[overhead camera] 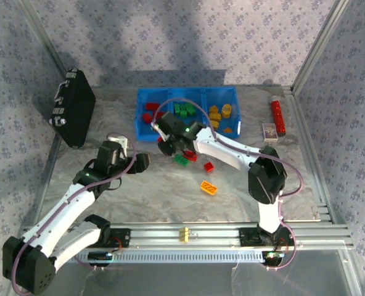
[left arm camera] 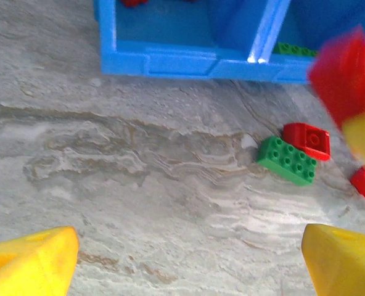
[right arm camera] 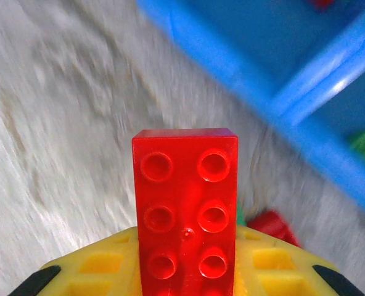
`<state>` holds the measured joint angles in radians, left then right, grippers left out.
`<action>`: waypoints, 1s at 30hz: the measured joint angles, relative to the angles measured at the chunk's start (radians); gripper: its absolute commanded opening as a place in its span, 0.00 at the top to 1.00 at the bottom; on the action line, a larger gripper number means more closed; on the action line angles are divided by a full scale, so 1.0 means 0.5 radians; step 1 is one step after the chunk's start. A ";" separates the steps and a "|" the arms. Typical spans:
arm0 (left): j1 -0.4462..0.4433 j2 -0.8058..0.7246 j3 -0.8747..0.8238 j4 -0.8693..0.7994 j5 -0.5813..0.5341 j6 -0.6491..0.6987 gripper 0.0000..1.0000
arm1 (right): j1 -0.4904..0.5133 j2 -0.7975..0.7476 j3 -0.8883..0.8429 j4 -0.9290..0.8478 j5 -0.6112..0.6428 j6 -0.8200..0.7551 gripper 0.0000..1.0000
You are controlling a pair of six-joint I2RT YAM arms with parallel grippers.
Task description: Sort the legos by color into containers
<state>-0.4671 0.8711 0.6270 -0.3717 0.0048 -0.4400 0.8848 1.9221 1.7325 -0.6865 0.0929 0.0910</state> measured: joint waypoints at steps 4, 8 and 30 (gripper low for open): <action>-0.130 -0.039 -0.002 -0.006 -0.056 -0.035 0.07 | -0.089 0.278 0.532 -0.057 -0.061 -0.013 0.63; -0.156 -0.103 -0.009 -0.026 -0.089 -0.066 0.07 | -0.189 0.690 1.115 -0.192 -0.106 -0.011 0.28; -0.534 0.645 0.234 0.024 -0.094 0.090 0.05 | -0.327 -0.417 -0.351 0.078 0.017 0.051 0.16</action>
<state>-0.7341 1.1938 0.7441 -0.3595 -0.0422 -0.3950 0.7212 1.7138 1.5570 -0.6476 0.1013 0.1165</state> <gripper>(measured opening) 0.945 0.824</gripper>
